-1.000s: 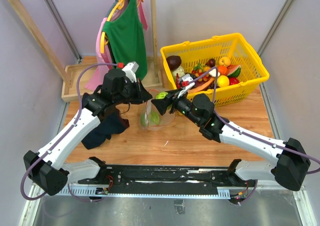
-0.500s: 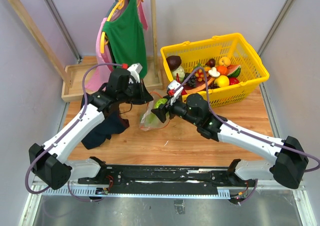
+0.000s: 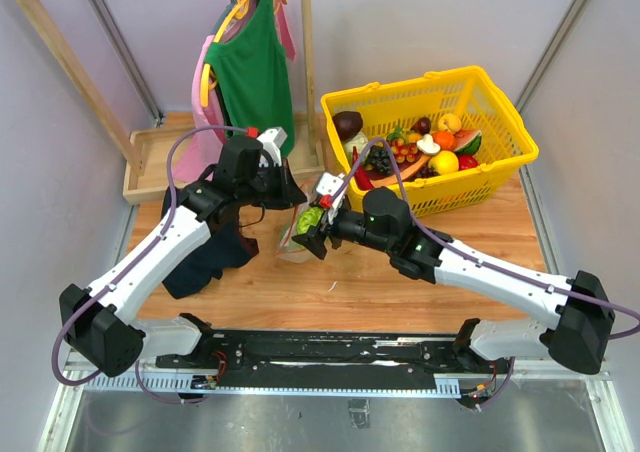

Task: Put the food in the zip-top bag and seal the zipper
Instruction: Place the fake fruit in the zipper food storage bag.

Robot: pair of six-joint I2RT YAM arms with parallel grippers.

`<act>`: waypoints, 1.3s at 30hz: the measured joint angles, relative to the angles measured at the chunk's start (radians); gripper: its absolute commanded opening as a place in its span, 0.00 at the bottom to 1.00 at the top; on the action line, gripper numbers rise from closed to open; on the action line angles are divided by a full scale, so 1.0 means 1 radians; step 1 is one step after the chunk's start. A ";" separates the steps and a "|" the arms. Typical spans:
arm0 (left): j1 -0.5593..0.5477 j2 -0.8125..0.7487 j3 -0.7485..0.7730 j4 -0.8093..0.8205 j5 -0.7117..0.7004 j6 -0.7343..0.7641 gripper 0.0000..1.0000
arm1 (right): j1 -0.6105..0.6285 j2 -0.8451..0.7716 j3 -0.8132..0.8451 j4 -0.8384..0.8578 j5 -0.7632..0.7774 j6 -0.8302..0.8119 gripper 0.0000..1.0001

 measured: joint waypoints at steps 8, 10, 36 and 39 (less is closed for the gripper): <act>0.000 -0.005 0.000 -0.003 0.047 0.015 0.00 | 0.000 0.075 0.003 -0.009 0.093 -0.016 0.52; 0.000 -0.008 0.000 -0.003 0.061 0.021 0.01 | 0.000 0.092 0.012 -0.025 0.127 -0.016 0.53; 0.000 -0.020 -0.001 -0.018 0.157 0.073 0.00 | 0.008 0.173 0.033 0.046 0.403 -0.101 0.98; 0.000 -0.020 -0.002 -0.018 0.149 0.070 0.00 | 0.011 0.162 0.034 0.031 0.402 -0.097 0.98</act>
